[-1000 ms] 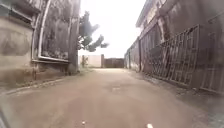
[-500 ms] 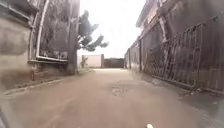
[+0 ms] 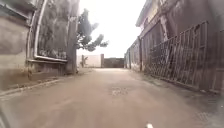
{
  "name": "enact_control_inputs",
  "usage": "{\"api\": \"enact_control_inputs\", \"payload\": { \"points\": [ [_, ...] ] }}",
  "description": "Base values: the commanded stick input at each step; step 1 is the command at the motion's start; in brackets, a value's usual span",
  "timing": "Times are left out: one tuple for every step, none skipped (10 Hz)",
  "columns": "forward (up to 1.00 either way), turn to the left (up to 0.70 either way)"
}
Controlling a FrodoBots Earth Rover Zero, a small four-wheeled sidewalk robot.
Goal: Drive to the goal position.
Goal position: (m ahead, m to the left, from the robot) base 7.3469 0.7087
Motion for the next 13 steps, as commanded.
{"api": "enact_control_inputs", "payload": {
  "points": [
    [0.30, 0.00],
    [0.30, 0.00],
    [0.30, 0.02],
    [0.30, 0.33],
    [0.30, 0.60],
    [0.30, 0.60],
    [0.30, 0.00],
    [0.30, 0.00],
    [0.30, 0.00],
    [0.30, 0.00],
    [0.30, 0.00],
    [0.30, 0.00],
    [0.30, 0.00]
  ]
}}
